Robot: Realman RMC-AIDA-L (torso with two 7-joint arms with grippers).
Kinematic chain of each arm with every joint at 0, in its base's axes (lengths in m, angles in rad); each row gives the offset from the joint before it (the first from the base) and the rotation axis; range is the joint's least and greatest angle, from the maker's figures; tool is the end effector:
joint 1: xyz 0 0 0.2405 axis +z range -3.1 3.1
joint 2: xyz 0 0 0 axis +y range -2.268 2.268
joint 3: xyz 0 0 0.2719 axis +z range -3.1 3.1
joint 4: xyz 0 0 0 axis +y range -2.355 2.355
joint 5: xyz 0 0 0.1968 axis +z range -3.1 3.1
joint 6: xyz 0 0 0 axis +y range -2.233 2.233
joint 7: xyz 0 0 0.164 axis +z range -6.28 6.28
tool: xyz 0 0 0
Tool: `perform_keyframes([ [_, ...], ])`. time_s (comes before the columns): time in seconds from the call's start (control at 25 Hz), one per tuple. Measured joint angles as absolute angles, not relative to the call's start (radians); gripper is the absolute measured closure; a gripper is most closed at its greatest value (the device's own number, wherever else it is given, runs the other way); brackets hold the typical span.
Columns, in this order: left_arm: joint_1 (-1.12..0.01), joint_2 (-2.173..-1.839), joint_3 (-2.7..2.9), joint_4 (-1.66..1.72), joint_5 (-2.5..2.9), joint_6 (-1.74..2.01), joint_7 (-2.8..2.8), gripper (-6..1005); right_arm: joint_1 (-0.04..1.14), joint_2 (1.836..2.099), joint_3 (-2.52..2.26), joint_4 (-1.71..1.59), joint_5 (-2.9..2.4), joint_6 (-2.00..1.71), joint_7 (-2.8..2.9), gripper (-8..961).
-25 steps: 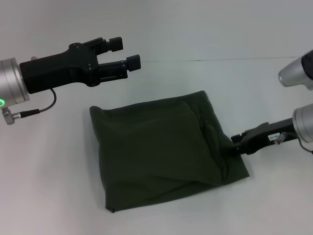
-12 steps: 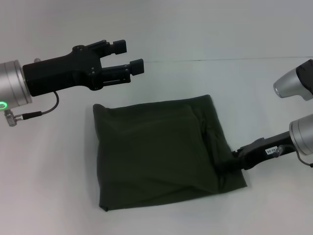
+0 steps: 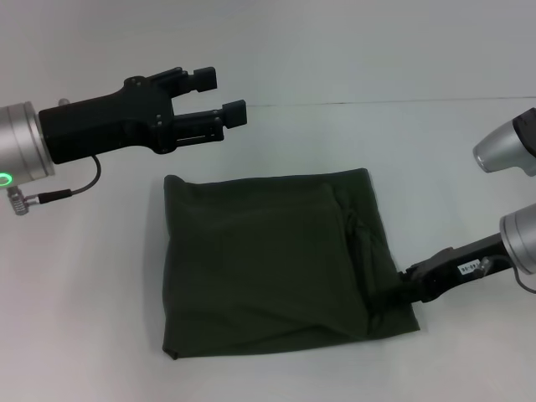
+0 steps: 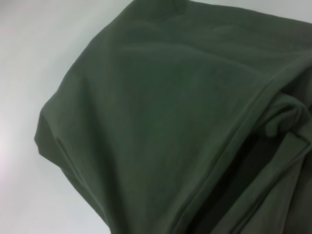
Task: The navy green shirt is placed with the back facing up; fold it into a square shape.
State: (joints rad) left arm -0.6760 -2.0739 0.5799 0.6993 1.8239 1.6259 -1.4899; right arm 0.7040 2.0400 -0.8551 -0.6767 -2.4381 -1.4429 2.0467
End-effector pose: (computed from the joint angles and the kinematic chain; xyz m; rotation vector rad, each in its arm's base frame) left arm -0.1839 0.3804 0.0169 -2.6052 -0.5056 -1.0678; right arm 0.2706 0.3596 -0.0420 -2.7322 1.2340 -0.0416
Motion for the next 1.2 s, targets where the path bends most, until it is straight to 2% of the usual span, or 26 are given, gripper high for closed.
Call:
perform_keyframes([
  [0.28,-0.678,-2.074,0.58,0.699,1.824,1.622,-1.484,114,0.701,2.035,-0.852,-0.684,-2.437,-1.475,2.049,316],
  [0.64,-0.649,-2.08,0.572,0.701,1.824,1.637,-1.459,115,0.64,2.032,-0.634,-0.804,-2.267,-1.463,1.874,315],
  [0.76,-0.598,-2.092,0.599,0.695,1.832,1.643,-1.388,115,0.603,2.043,-0.609,-0.785,-2.137,-1.524,1.743,316],
  [0.84,-0.559,-2.102,0.627,0.694,1.834,1.656,-1.334,115,0.566,2.062,-0.611,-0.78,-2.046,-1.578,1.65,316],
  [1.0,-0.495,-2.122,0.644,0.694,1.845,1.678,-1.258,116,0.518,2.086,-0.621,-0.736,-1.986,-1.628,1.477,201],
  [1.2,-0.471,-2.133,0.644,0.657,1.906,1.676,-1.219,116,0.509,2.082,-0.621,-0.574,-1.988,-1.585,1.254,77],
])
